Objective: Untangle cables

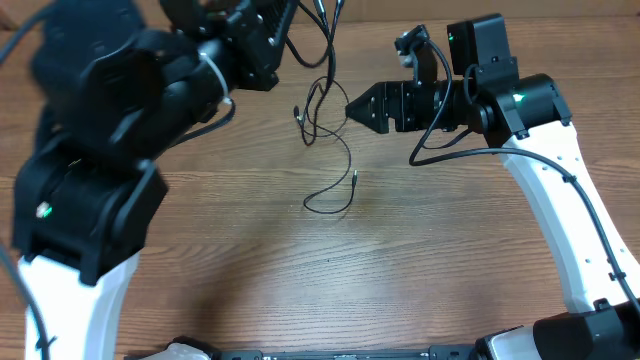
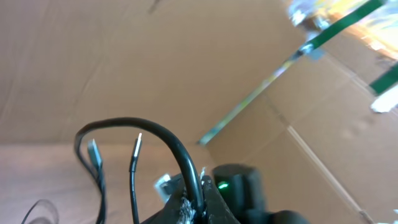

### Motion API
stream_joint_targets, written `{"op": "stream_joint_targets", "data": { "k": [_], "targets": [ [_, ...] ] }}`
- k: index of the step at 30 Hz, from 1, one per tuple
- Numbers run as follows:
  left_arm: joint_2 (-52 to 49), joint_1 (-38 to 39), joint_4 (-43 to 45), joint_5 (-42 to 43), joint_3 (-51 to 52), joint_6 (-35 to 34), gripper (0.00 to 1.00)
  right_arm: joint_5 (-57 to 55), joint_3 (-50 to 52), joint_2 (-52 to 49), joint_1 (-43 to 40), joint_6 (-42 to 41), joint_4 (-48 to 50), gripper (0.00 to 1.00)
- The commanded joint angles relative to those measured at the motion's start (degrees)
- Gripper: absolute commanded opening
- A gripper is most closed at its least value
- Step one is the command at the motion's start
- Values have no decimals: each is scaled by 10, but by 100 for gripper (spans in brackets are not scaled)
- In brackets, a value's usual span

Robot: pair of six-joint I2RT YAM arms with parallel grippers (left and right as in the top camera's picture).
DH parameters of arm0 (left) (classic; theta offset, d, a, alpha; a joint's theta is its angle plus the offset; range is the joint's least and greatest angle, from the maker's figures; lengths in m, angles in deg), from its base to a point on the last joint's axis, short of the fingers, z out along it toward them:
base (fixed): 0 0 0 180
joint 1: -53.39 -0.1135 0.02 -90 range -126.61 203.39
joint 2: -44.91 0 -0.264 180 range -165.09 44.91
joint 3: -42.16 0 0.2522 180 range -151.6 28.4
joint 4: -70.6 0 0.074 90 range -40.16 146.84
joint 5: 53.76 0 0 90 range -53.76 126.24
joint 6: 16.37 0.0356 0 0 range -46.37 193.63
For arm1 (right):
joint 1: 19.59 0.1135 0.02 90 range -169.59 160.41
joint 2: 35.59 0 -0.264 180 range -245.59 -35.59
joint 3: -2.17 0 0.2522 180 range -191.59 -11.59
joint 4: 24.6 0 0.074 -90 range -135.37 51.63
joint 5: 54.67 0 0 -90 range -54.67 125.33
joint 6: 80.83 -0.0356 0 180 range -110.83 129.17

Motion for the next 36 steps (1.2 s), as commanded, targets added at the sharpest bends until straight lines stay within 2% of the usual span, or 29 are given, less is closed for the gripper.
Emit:
{"op": "stream_joint_targets", "data": {
  "k": [1, 6, 7, 12, 18, 23, 29, 36],
  "targets": [
    [30, -2, 4, 19, -70, -8, 4, -75, 3, -15, -17, -35, 4, 79],
    [50, -2, 5, 41, -85, -20, 4, -61, 6, -48, -16, -27, 27, 80],
    [52, -2, 5, 47, -85, -21, 4, -50, 6, -55, -14, -18, 32, 82],
    [61, -2, 5, 59, -85, -28, 4, -22, 6, -94, 12, 54, 49, 85],
    [65, -2, 4, 61, -85, -28, 4, 29, 6, -140, 51, 148, 25, 85],
    [65, -2, 4, 63, -85, -29, 4, 25, 10, -170, 70, 155, 43, 84],
    [64, -2, -6, 64, -85, -29, 4, 25, 10, -228, 75, 153, 117, 81],
    [64, -2, -15, 63, -85, -29, 4, -16, 10, -278, 80, 149, 257, 81]
  ]
}}
